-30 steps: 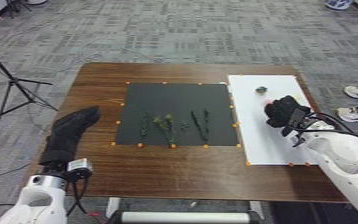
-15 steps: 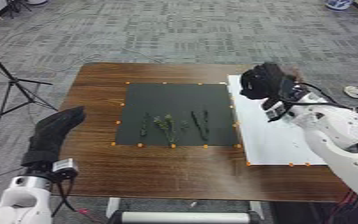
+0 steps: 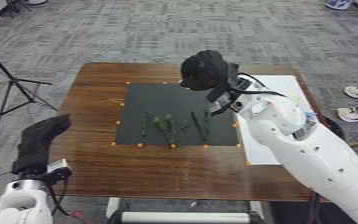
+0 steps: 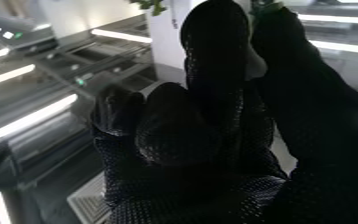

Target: Arrange flowers

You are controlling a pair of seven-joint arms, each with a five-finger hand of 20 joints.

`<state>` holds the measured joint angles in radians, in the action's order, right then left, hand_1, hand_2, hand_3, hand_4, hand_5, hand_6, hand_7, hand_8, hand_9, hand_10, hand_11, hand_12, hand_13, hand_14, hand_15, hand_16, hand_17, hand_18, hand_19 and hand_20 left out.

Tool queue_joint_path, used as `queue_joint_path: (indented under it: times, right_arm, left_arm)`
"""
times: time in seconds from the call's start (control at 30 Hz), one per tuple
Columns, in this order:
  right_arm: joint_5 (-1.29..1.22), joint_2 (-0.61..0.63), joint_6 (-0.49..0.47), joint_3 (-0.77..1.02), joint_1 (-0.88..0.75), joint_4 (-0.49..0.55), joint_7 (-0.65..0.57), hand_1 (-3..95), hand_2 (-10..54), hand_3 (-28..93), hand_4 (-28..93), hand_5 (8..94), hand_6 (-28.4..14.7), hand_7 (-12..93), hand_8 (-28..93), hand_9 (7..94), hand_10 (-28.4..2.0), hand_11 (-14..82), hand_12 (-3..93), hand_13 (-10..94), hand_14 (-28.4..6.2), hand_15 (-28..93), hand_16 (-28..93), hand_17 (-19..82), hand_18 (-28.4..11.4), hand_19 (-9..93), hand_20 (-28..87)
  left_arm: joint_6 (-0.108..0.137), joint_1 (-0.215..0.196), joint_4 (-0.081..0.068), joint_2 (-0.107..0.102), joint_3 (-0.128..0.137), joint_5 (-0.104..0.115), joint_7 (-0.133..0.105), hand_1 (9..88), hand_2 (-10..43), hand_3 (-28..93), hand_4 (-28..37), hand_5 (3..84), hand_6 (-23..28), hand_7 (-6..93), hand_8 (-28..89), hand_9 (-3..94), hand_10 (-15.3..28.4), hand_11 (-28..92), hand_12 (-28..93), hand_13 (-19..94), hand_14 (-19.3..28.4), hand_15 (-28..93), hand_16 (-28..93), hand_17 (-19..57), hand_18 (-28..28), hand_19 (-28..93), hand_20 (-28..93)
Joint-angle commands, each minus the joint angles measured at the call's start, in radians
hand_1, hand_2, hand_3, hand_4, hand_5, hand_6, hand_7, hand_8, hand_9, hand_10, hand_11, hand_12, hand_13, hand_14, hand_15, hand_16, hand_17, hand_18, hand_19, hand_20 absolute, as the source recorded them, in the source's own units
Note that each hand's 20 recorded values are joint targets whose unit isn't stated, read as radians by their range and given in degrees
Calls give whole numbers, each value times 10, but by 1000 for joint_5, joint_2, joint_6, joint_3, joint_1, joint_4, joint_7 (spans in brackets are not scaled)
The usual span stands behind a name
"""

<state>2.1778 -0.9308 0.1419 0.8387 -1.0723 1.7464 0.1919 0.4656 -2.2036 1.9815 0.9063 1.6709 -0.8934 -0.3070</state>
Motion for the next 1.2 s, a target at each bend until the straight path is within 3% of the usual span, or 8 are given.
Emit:
queue_joint_path:
  times: [0.03,0.13,0.2,0.27,0.43,0.47,0.5,1.2]
  right_arm:
    - [15,-146,-48,-54,-14,-52,59,552,-82,639,-238,736,21,385,99,900,-78,345,268,827,-56,729,411,432,-231,882,564]
    - [27,-182,-69,-70,-13,-84,83,552,-82,638,-240,737,19,383,98,901,-78,345,267,827,-55,729,411,432,-232,882,564]
    - [41,-210,-96,-74,-12,-110,94,553,-82,639,-241,738,19,383,98,901,-78,344,267,827,-55,729,411,432,-231,882,564]
    - [50,-223,-108,-88,-14,-125,89,553,-82,638,-241,737,19,382,98,900,-77,343,267,827,-55,729,411,432,-232,883,564]
    - [88,-286,-140,-77,-28,-183,76,554,-81,637,-241,735,20,383,95,900,-76,338,264,826,-56,729,412,432,-232,883,564]
    - [103,-314,-148,-59,-27,-217,91,554,-80,636,-241,735,20,384,94,900,-76,337,264,826,-57,729,412,432,-232,883,564]
    - [98,-308,-142,-75,-34,-202,70,554,-80,635,-241,735,20,384,94,900,-76,337,264,826,-56,730,413,431,-231,883,564]
    - [375,-565,-221,8,-44,-387,166,556,-80,634,-241,735,21,386,89,902,-75,331,260,825,-58,731,412,429,-233,884,565]
  left_arm:
    - [65,45,16,16,-41,47,-34,276,269,678,-282,558,22,216,-86,560,139,226,132,440,156,203,-12,115,96,97,181]
    - [50,52,2,16,-45,54,-27,281,277,674,-282,558,26,218,-87,562,138,226,131,442,156,205,-15,117,96,100,184]
    - [32,52,-7,11,-39,79,-27,280,277,676,-282,556,28,219,-87,563,138,225,132,442,157,205,-16,116,95,95,183]
    - [-11,41,-14,0,-21,91,-21,279,276,680,-283,555,28,218,-88,559,139,221,130,441,157,205,-17,114,94,92,183]
    - [-58,32,-18,-17,12,76,-8,281,264,693,-283,551,28,212,-87,553,140,218,131,435,156,201,-17,110,95,86,182]
    - [-64,57,-31,-20,7,69,7,283,262,694,-283,551,27,211,-87,552,139,218,132,435,156,201,-16,109,95,86,182]
    - [-67,30,-19,-21,21,72,-3,285,260,694,-283,551,26,211,-87,552,138,218,132,435,155,201,-16,109,95,86,182]
    - [-72,67,-32,-18,-18,77,-10,297,240,702,-283,546,26,208,-85,550,137,217,133,434,157,198,-14,106,95,86,181]
